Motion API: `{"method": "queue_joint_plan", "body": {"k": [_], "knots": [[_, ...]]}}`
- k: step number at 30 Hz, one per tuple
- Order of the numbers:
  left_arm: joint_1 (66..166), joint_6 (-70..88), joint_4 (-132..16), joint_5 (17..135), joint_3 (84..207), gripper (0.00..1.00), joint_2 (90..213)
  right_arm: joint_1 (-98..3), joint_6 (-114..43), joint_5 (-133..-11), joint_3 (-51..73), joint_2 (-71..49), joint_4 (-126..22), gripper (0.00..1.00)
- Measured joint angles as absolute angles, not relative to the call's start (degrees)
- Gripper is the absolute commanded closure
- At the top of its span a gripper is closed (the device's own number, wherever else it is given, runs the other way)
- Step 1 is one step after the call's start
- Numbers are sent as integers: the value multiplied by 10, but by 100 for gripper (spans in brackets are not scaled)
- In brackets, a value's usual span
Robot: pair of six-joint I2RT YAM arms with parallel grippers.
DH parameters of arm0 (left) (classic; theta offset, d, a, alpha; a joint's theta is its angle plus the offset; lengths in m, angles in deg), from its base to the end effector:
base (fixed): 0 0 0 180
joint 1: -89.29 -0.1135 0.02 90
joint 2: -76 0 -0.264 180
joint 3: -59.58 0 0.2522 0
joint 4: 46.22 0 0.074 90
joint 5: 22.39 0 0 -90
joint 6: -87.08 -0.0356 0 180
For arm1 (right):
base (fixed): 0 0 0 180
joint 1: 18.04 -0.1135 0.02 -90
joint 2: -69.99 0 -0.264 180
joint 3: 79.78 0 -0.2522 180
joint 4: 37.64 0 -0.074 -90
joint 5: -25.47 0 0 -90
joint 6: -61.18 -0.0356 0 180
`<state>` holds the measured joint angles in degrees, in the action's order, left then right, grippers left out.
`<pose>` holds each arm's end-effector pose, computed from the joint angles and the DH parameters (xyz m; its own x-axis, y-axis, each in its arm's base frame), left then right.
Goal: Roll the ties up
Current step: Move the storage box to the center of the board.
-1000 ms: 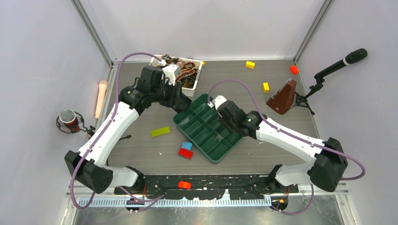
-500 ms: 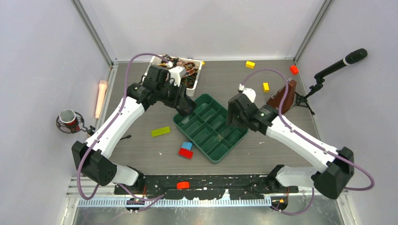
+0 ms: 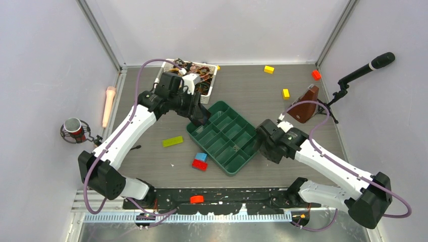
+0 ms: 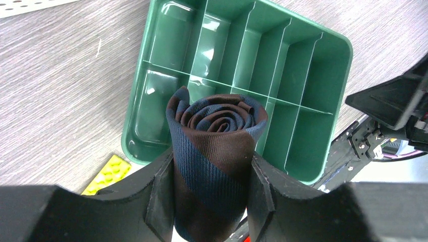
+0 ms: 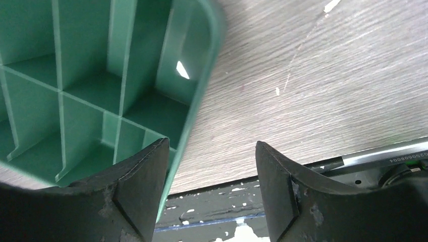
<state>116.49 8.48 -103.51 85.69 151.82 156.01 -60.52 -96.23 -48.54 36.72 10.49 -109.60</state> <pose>0.2590 -0.1455 0.3506 -0.7416 0.1699 -0.6490 0.4926 0.7945 -0.3550 0.1381 0.1131 0.2582 -0.7916 0.4786 -0.3799 0.4111 0.8771 0.2484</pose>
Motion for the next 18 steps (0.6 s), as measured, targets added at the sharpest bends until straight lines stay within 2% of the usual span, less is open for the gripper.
{"method": "queue_joint_plan", "body": {"k": [6, 10, 15, 18], "knots": [[1165, 86, -1035, 858, 1518, 58, 1560, -580, -991, -460, 414, 66, -1056, 31], [1165, 86, -1032, 858, 1518, 59, 1560, -504, -963, -427, 416, -7, -988, 33], [1167, 83, -1027, 856, 1518, 59, 1563, -446, -882, -378, 355, -137, -920, 32], [1173, 80, -1017, 850, 1518, 59, 1571, -439, -819, -362, 311, -171, -880, 31]]}}
